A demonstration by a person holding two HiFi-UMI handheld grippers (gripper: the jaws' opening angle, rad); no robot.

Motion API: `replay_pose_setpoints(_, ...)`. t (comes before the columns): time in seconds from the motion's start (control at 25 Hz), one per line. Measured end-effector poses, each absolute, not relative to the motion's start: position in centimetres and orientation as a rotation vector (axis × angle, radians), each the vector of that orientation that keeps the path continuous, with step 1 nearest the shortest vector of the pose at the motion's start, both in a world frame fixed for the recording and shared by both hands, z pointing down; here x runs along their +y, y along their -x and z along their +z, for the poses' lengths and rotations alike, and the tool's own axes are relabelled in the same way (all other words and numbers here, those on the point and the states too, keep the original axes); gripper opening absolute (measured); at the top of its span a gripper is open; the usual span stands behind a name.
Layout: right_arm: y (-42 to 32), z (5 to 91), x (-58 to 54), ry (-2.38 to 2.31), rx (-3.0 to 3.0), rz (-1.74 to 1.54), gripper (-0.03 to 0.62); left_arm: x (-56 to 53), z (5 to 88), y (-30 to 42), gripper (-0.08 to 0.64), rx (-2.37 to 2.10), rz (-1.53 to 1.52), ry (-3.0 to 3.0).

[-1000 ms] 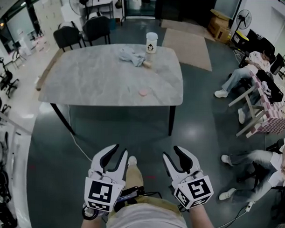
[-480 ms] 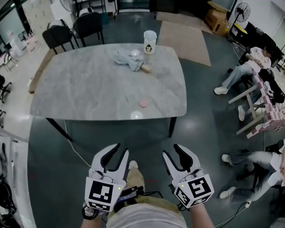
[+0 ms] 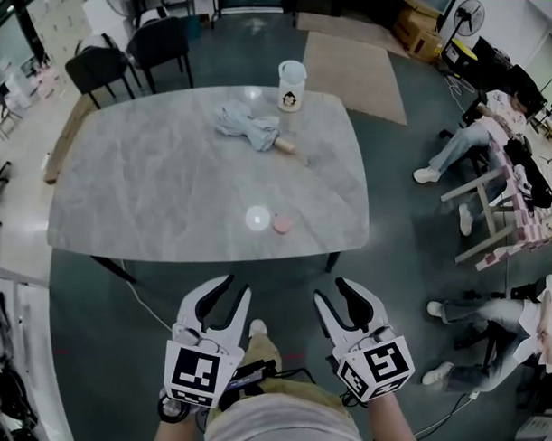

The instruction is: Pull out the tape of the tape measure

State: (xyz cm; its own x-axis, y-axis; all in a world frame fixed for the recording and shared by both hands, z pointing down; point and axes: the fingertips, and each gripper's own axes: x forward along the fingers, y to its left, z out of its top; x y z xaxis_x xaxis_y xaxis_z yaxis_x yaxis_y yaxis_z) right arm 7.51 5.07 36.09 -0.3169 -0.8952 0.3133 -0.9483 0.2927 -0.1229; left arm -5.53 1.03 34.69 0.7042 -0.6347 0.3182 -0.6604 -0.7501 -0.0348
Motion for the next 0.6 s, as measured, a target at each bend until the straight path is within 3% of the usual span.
replay_pose_setpoints(0.6,-6.3,37.4,-2.9,-1.676,-2.326,0.436,0.183,-6.7,35.2,6.2,0.1,-1.006,0.493,-2.858)
